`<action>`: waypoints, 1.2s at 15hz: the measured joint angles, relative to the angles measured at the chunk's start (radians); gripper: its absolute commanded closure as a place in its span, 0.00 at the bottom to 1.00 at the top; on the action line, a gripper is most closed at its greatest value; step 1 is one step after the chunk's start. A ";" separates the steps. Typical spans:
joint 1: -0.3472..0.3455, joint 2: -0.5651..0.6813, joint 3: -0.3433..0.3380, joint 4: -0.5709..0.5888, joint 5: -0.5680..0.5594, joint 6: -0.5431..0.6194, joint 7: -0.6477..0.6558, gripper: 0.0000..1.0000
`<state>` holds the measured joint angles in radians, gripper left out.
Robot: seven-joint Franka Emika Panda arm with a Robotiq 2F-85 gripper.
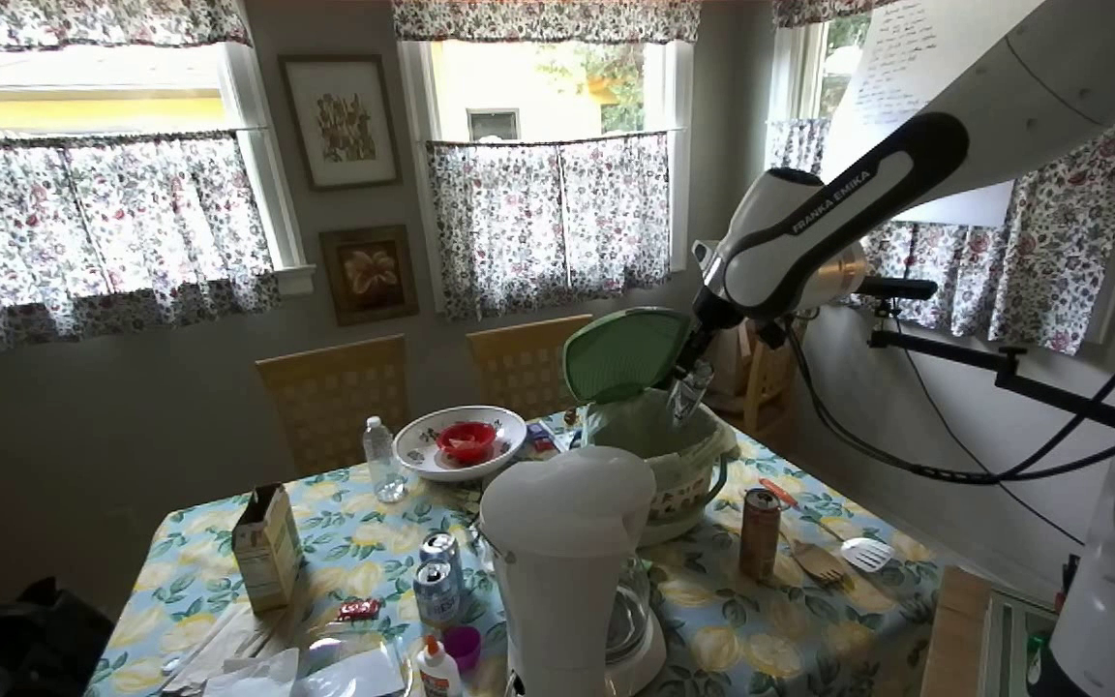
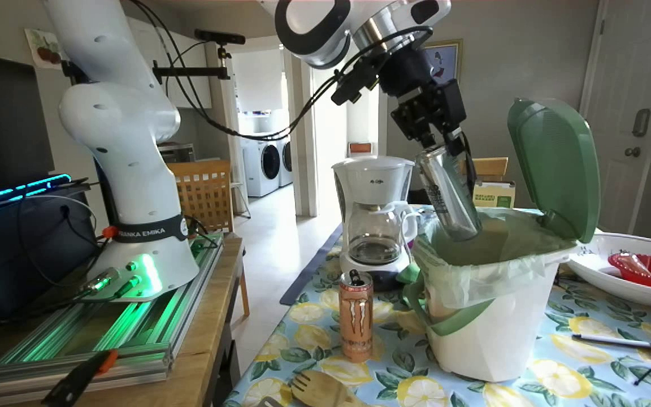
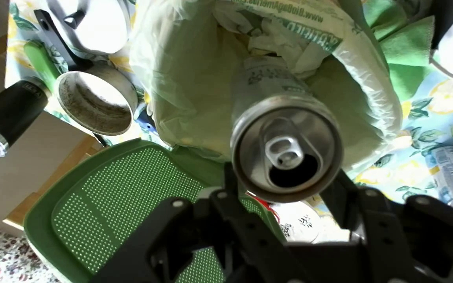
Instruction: Open the white and green bin then place the two empty cans from the table inside the bin.
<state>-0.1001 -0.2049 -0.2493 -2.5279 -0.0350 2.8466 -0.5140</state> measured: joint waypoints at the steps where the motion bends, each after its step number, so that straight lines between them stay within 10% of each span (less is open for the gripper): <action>1: 0.000 0.014 0.000 0.004 0.000 0.012 0.000 0.69; 2: 0.000 0.027 0.000 0.009 0.001 0.022 -0.001 0.19; 6: 0.004 0.068 0.000 0.031 0.008 0.031 -0.002 0.02; 18: -0.011 -0.044 0.026 0.012 0.002 -0.232 0.163 0.00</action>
<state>-0.1109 -0.2493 -0.2237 -2.5159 -0.0327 2.6144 -0.3508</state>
